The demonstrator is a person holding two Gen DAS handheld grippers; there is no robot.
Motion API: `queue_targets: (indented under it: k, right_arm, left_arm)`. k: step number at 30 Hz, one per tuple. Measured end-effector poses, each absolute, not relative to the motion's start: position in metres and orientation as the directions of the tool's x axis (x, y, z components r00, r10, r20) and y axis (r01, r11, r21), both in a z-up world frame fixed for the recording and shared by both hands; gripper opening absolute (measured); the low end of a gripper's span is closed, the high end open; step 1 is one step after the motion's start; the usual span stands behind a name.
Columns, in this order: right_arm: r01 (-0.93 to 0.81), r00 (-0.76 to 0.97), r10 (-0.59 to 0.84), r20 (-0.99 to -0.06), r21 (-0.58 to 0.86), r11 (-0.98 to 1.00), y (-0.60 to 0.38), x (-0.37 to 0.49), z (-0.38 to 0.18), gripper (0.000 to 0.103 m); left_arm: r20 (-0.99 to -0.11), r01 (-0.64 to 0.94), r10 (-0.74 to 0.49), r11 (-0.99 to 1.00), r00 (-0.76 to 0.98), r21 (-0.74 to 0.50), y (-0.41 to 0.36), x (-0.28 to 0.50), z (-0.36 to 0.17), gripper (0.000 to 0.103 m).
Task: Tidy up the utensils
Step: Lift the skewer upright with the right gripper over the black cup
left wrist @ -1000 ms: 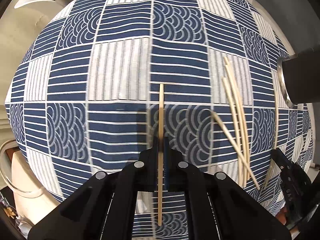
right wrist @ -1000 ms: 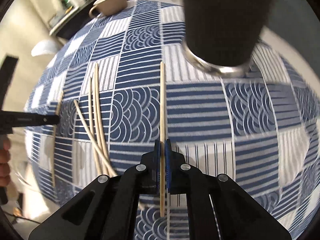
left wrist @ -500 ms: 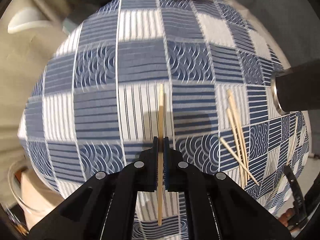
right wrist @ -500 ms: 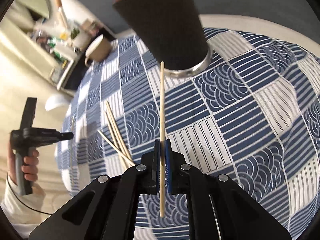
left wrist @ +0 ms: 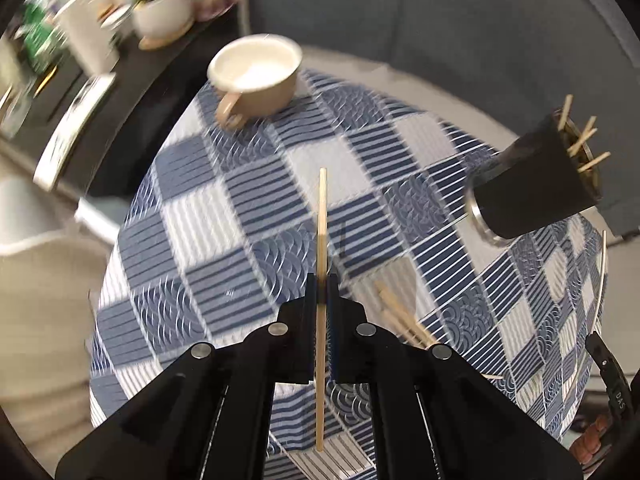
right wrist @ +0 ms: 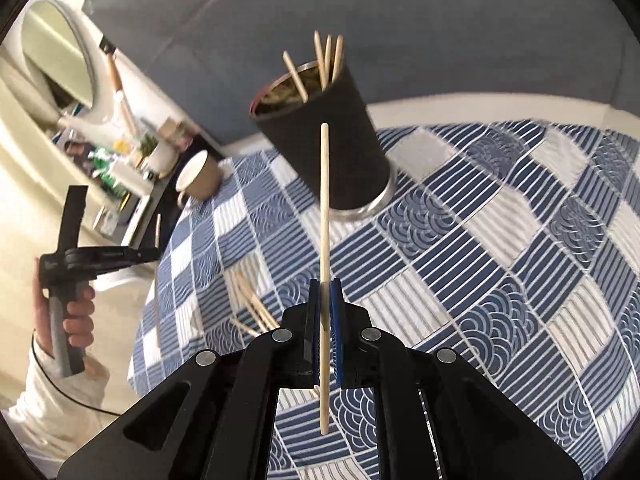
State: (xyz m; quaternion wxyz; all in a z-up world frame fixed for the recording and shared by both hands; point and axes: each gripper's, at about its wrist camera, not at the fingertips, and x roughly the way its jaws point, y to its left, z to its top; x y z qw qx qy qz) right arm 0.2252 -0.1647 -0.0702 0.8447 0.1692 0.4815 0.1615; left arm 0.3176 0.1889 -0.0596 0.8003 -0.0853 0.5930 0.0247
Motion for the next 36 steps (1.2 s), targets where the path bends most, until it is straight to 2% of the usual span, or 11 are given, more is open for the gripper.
queue_targets:
  k: [7, 20, 25, 32, 36]
  right_arm:
    - [-0.049, 0.586, 0.405, -0.702, 0.468, 0.882, -0.151, 0.212, -0.049, 0.005]
    - [-0.128, 0.754, 0.418, -0.507, 0.51, 0.851, -0.123, 0.209, -0.002, 0.005]
    - [-0.174, 0.76, 0.423, -0.494, 0.472, 0.864, -0.126, 0.234, 0.004, 0.005]
    - [-0.244, 0.763, 0.475, -0.437, 0.487, 0.839, -0.146, 0.289, 0.006, 0.005]
    - [-0.273, 0.746, 0.5, -0.439, 0.483, 0.832, -0.157, 0.328, 0.002, 0.005]
  left_arm:
    - [-0.924, -0.013, -0.093, 0.994, 0.37, -0.105, 0.179, 0.344, -0.03, 0.005]
    - [-0.866, 0.14, -0.191, 0.98, 0.462, -0.141, 0.139, 0.378, 0.032, 0.005]
    - [-0.851, 0.176, -0.233, 0.97, 0.47, -0.169, 0.114, 0.385, 0.049, 0.005]
    - [-0.83, 0.15, -0.249, 0.968, 0.5, -0.201, 0.086, 0.409, 0.075, 0.005]
    - [-0.819, 0.138, -0.251, 0.968, 0.515, -0.21, 0.069, 0.429, 0.084, 0.005]
